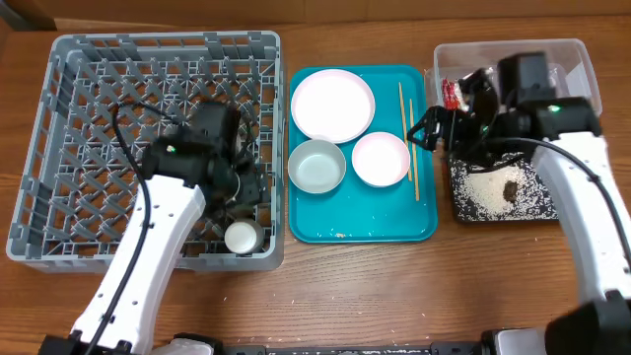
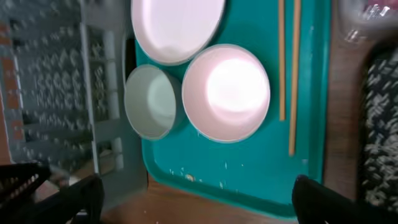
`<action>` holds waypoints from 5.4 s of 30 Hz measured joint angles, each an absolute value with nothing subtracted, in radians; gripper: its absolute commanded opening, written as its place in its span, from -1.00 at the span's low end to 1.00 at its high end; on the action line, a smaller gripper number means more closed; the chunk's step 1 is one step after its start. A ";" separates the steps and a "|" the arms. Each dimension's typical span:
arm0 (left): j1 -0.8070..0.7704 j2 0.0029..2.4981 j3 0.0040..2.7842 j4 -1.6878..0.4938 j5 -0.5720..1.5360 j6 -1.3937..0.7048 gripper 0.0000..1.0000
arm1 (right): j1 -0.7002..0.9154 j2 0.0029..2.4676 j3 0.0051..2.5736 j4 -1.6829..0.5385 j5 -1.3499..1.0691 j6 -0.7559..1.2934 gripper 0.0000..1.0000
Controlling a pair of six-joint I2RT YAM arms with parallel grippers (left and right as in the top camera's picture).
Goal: Sort waste into correct bins and load items into the dishwasher
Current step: 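Move the left gripper to the white bowl on the teal tray, then grasp the rim of the white bowl with the left gripper, then carry the white bowl into the dish rack and set it down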
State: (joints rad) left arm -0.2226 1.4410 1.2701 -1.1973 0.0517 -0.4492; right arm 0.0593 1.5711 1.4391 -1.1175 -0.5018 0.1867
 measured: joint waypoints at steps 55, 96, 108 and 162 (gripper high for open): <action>-0.698 2.030 1.484 -1.038 0.096 -0.024 -0.49 | 0.059 1.482 1.571 -1.310 -0.299 0.183 1.00; -0.480 2.037 1.578 -1.042 0.102 0.231 -0.03 | 0.059 1.482 1.570 -1.310 -0.298 0.183 1.00; -0.478 2.037 1.496 -0.982 0.094 0.210 -0.76 | 0.059 1.482 1.570 -1.310 -0.298 0.183 1.00; -0.381 2.337 2.004 -0.912 -1.443 -0.356 -0.92 | 0.059 1.482 1.570 -1.310 -0.298 0.183 1.00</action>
